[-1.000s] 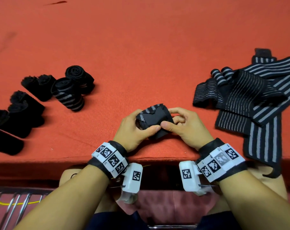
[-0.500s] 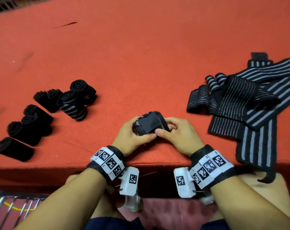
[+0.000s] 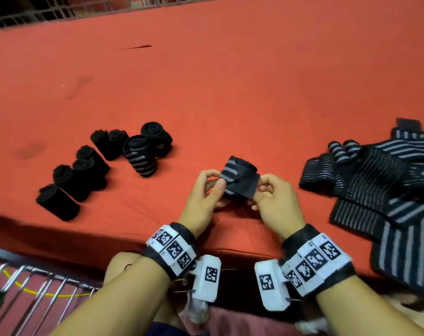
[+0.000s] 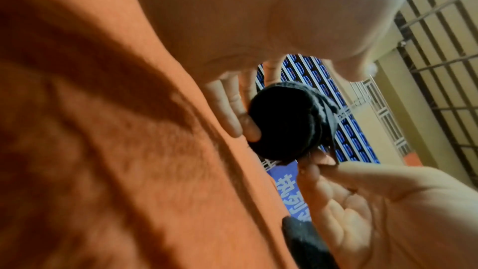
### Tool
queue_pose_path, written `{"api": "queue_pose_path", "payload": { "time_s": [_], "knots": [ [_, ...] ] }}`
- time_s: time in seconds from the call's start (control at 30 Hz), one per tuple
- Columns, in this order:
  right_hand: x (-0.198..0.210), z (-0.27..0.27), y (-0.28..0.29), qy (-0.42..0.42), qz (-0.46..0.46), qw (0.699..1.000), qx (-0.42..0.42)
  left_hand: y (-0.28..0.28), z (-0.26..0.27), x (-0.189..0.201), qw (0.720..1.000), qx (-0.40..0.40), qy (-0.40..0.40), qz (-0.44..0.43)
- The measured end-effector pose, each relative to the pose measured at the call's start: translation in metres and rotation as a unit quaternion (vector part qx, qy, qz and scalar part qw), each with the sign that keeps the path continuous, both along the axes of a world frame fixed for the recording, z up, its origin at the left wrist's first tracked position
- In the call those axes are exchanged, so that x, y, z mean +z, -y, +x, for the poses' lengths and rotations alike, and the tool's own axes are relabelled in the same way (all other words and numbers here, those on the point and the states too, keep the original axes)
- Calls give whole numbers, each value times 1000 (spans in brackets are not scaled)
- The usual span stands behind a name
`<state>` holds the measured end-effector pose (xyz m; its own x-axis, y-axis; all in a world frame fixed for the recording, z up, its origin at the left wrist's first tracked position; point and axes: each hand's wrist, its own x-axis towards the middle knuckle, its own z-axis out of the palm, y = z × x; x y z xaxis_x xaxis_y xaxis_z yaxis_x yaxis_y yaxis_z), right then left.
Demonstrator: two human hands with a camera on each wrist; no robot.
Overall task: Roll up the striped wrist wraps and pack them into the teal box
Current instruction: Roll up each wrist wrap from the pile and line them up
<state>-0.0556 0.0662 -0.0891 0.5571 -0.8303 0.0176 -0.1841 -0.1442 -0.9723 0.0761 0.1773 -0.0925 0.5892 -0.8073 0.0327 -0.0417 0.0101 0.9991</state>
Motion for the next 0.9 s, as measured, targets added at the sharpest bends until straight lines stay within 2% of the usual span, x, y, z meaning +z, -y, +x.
{"api": "queue_pose_path", "payload": {
  "time_s": [0.1,0.23,0.37,0.53,0.6,0.77,0.9],
  "knots": [
    [14,18,-11,25,16,999,41,-10,15,4,999,50,0,-7],
    [32,39,-29,61,34,994,83,-32,40,7,998,62,13,-19],
    [31,77,-50,38,13,997,64,-60,61,8,995,93,6,-36],
    [28,140,-79,-9,-150,984,93,-100,97,8,982,180,-1,-56],
    [28,163,-92,-22,-168,980,105,-115,113,7,977,206,3,-60],
    [20,202,-118,-34,-113,972,202,-144,143,1,968,247,24,-33],
    [16,222,-132,-39,-76,969,230,-156,158,-2,965,257,50,-4]
  ]
}}
